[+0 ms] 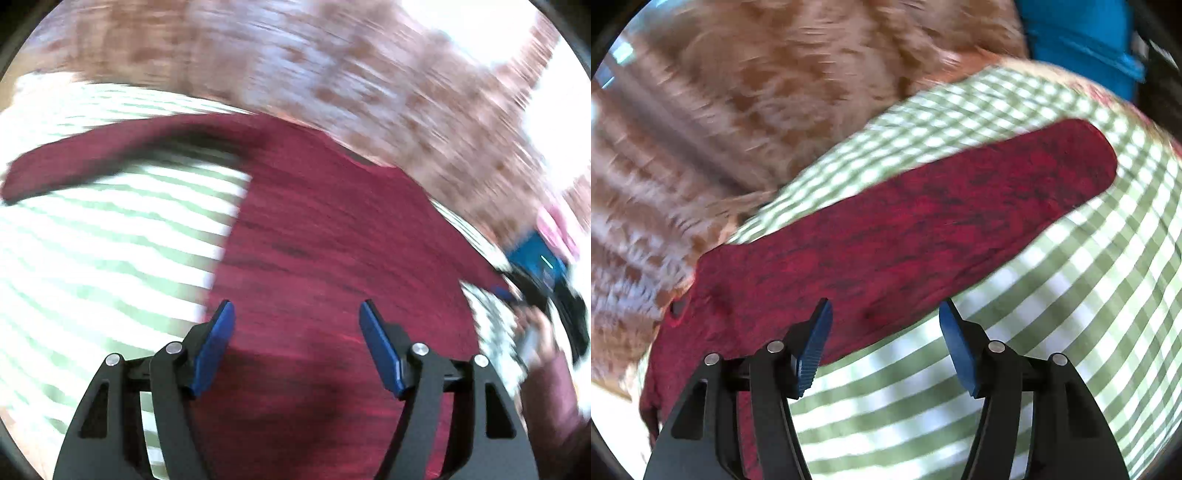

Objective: Fold small clothes

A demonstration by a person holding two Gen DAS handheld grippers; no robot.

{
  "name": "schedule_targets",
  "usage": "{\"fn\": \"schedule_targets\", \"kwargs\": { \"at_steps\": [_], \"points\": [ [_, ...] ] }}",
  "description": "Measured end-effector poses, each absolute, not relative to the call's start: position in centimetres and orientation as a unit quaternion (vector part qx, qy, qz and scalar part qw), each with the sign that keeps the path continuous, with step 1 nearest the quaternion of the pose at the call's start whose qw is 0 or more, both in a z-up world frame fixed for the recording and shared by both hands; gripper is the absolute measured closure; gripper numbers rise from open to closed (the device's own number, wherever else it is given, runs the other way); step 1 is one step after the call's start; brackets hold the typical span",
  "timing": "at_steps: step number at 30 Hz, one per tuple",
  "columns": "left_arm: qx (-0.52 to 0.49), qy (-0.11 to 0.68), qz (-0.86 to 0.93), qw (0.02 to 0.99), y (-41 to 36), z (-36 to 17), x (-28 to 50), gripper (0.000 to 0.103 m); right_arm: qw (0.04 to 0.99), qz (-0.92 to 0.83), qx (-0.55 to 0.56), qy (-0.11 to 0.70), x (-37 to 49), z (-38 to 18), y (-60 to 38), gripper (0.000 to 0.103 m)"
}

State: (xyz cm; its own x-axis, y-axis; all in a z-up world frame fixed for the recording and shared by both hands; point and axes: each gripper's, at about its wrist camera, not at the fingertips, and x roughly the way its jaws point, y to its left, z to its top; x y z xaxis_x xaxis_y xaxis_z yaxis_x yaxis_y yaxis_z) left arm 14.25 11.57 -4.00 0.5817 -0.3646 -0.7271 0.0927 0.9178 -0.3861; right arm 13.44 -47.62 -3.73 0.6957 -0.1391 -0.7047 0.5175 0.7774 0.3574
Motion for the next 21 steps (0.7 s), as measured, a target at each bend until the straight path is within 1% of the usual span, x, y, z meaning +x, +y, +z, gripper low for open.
{"fn": "schedule_targets", "kwargs": {
  "at_steps": [4, 7, 9, 11, 15, 19, 20, 21],
  "points": [
    [-0.232, 0.431, -0.007, 0.872, 20.9, -5.5, 15.1, 0.033, 0.904, -0.096, 0.210, 0.360, 15.4, -3.4, -39.3, 0.037],
    [-0.303, 0.418, 0.066, 0.854, 28.1, -6.7, 15.5, 0.033, 0.912, -0.015, 0.145, 0.384, 17.0, -4.3, -31.6, 0.037],
    [-0.330, 0.407, 0.108, 0.845, 31.9, -7.4, 15.9, 0.033, 0.912, 0.036, 0.085, 0.399, 17.8, -5.3, -26.0, 0.037],
    [-0.338, 0.403, 0.138, 0.840, 34.6, -7.9, 16.4, 0.033, 0.908, 0.070, 0.037, 0.412, 18.5, -6.4, -21.6, 0.037],
    [-0.329, 0.400, 0.166, 0.839, 37.7, -8.6, 18.6, 0.034, 0.904, 0.084, -0.028, 0.417, 19.4, -8.0, -17.0, 0.037],
    [-0.315, 0.404, 0.168, 0.843, 38.9, -8.8, 21.5, 0.036, 0.906, 0.069, -0.035, 0.416, 20.1, -8.8, -16.4, 0.021],
    [-0.311, 0.406, 0.163, 0.844, 38.9, -8.9, 22.1, 0.043, 0.905, 0.069, -0.025, 0.419, 20.2, -9.1, -16.9, 0.020],
    [-0.307, 0.412, 0.160, 0.843, 39.3, -9.3, 22.8, 0.055, 0.905, 0.072, -0.018, 0.418, 20.4, -9.3, -17.0, 0.019]
  ]
}}
